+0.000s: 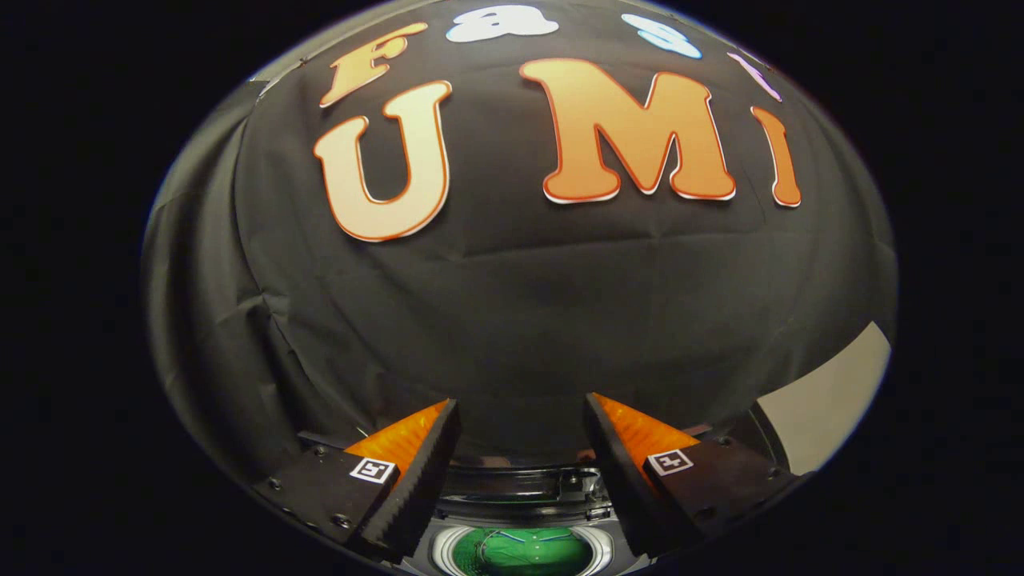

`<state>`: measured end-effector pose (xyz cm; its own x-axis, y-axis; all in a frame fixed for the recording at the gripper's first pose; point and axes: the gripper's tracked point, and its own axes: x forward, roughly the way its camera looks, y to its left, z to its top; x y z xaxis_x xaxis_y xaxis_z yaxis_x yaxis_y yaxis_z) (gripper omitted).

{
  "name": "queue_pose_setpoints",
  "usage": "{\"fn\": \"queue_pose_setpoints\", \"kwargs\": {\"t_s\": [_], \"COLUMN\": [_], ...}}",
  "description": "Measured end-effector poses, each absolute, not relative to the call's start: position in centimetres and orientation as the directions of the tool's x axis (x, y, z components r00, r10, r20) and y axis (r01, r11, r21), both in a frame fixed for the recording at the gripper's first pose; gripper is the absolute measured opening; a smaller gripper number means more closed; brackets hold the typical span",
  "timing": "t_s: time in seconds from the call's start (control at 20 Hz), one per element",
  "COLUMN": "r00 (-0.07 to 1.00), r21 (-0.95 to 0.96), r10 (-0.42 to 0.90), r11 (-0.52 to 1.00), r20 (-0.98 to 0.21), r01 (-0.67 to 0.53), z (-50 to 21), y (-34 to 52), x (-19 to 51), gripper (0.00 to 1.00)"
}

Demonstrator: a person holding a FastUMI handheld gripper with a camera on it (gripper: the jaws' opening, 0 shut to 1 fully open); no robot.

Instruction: Put the clothes into the washing machine and then close the washing machine lid.

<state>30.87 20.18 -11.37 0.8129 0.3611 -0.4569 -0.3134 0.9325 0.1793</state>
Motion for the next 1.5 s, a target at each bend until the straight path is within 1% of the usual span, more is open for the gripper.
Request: {"fn": "queue_pose_setpoints", "kwargs": {"t_s": [0.2,0.35,0.7,0.85,1.15,1.5], "r00": [0.799,0.823,0.827,0.840,0.877,0.882], "r21": [0.171,0.068,0.089,0.089,0.084,0.075], "r10": [0.343,0.328,0.343,0.337,0.349,0.353], "r11": [0.939,0.939,0.936,0.939,0.936,0.935], "r20": [-0.493,-0.463,-0.445,-0.426,-0.332,-0.311], "r01": [-0.298,-0.336,-0.340,-0.332,-0.341,-0.348], "z": [-14.3,-15.0,-15.0,-14.5,-13.8,-14.7], "y": [20.3,20.6,20.2,19.7,17.9,16.5], "x": [32.9,33.5,33.6,32.3,26.8,21.8], "gripper": [0.99,0.98,0.99,1.00,0.99,0.99]}}
